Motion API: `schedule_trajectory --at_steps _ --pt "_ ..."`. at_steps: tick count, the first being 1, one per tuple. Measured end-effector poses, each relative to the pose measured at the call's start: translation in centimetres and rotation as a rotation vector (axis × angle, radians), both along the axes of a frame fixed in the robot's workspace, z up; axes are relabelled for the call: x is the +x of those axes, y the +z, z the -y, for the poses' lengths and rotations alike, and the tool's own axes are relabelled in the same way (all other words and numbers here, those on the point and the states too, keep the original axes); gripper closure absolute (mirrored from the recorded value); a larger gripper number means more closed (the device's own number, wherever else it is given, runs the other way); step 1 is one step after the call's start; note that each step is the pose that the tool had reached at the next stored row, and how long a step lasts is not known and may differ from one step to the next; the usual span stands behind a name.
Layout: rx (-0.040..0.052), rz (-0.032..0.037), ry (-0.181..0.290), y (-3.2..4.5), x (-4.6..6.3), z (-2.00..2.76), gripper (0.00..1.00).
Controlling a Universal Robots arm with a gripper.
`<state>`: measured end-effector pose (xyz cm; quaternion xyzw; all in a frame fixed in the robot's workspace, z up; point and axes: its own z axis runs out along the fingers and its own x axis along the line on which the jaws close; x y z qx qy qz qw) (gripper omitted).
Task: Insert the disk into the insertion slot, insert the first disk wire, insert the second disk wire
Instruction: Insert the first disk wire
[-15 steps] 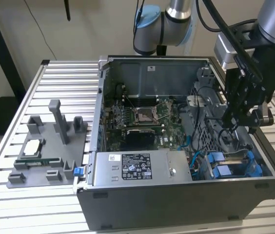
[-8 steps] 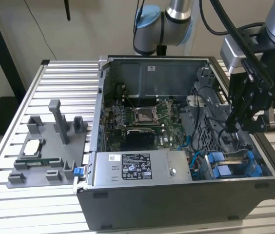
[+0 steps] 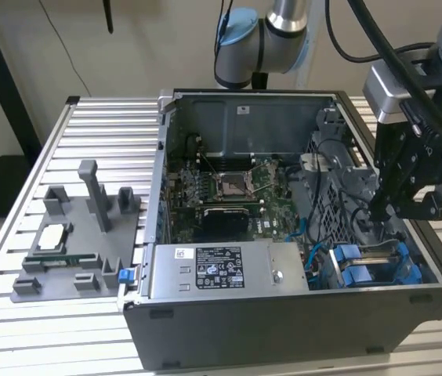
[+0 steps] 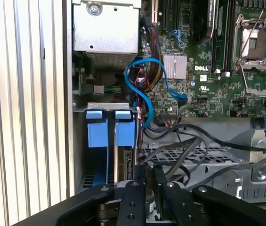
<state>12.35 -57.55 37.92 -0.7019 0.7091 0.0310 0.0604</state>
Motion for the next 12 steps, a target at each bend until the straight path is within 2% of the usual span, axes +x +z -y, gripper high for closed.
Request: schedule_trajectory --at_steps 3,12 --pt "-0.0072 -0.0028 0.0 -0.09 0.23 0.2 1.0" --pt "-0.0091 -0.0035 0.0 -0.16 0.29 0.23 1.0"
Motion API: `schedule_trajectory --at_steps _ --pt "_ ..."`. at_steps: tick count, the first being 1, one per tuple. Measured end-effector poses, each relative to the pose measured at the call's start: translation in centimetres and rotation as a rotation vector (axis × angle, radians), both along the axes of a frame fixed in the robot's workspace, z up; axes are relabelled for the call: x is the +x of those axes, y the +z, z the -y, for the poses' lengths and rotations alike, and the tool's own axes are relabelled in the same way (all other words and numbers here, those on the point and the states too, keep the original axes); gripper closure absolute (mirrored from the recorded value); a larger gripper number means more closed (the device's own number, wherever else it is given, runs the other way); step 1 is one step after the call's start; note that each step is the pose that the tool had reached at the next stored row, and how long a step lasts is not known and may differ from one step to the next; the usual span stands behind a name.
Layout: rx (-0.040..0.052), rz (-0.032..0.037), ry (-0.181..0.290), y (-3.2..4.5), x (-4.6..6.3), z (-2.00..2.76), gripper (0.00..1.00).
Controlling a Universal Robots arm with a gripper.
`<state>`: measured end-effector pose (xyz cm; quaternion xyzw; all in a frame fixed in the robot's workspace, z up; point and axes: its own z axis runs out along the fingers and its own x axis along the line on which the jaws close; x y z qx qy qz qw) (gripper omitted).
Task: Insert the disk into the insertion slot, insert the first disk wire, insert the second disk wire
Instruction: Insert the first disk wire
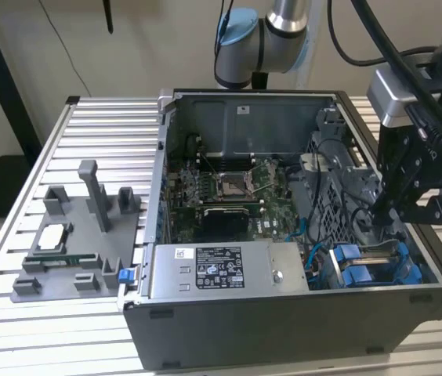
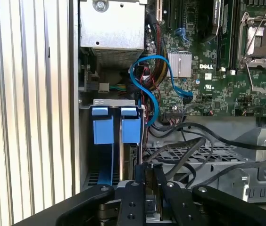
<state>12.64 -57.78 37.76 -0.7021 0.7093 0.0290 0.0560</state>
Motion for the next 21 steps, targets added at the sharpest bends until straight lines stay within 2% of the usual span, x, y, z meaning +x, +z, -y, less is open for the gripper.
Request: schedule_trajectory --at_steps 5,12,21 --pt "-0.0014 -0.0033 0.0 -0.23 0.1 0.22 1.0" --pt "-0.0028 -0.0043 0.0 -0.64 0.3 0.57 1.0" --pt "-0.0075 -0.0043 0.001 -1.62 1.3 0.61 1.0"
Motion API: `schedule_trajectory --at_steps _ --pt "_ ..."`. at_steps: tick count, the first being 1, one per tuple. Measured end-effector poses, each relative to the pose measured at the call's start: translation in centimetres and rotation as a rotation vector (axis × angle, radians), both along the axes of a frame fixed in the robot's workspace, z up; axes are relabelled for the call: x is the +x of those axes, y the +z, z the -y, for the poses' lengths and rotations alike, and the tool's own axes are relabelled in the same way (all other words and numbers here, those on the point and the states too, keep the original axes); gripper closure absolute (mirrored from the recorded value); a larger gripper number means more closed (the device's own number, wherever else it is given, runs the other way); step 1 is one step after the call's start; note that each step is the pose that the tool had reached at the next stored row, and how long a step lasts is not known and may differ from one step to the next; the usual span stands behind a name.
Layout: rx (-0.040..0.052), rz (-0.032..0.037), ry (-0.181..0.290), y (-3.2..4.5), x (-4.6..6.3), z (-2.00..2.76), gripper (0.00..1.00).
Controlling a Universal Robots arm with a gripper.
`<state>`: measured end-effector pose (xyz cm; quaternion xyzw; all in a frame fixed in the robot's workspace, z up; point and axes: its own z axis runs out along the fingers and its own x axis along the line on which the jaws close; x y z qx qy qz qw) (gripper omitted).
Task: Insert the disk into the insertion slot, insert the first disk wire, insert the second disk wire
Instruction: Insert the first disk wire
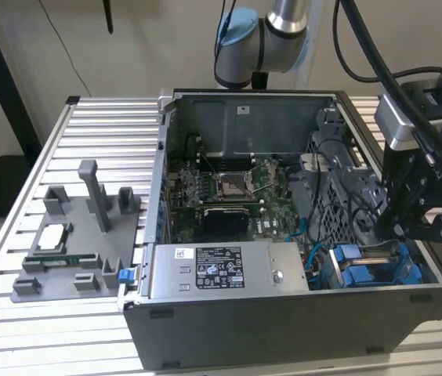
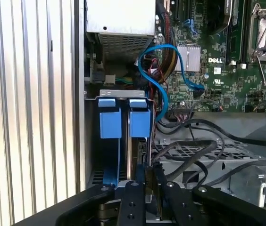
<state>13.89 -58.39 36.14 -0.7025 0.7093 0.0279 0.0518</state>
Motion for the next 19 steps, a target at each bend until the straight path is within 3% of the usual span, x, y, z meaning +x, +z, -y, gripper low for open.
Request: schedule_trajectory --at_steps 9,19 --pt "-0.0041 0.0014 0.005 -1.02 0.7 -0.25 1.0" --pt "-0.0146 0.0031 0.007 -1.89 1.1 -0.75 1.0"
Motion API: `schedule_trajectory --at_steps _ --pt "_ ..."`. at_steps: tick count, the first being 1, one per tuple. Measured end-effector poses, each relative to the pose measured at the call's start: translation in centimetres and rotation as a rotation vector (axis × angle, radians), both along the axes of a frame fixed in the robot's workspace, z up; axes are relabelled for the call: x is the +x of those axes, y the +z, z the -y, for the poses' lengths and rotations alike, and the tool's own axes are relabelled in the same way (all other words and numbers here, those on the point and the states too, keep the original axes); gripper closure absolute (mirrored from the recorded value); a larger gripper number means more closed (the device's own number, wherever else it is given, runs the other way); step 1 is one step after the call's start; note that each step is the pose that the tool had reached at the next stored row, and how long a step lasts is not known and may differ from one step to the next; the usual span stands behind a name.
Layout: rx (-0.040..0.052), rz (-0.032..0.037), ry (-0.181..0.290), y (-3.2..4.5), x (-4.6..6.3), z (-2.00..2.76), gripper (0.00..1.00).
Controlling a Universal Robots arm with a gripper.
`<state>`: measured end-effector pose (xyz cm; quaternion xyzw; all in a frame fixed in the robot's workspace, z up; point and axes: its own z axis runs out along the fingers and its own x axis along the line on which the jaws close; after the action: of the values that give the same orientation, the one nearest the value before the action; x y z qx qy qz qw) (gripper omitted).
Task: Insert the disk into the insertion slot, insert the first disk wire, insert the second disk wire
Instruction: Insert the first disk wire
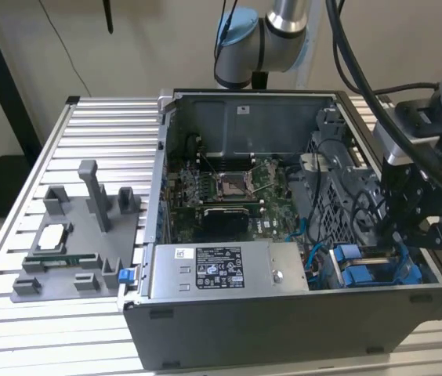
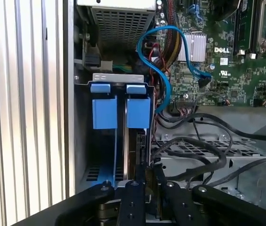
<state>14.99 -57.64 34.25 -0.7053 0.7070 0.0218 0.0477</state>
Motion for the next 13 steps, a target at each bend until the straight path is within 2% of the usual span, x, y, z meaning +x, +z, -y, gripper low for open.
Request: schedule_trajectory --at_steps 5,10,13 --pt "-0.0062 0.0 0.0 -0.08 0.06 0.0 1.0" --pt "-0.0235 0.0 -0.004 -0.17 0.06 -0.12 1.0" --pt "-0.0238 0.0 -0.005 -0.2 0.06 -0.45 1.0"
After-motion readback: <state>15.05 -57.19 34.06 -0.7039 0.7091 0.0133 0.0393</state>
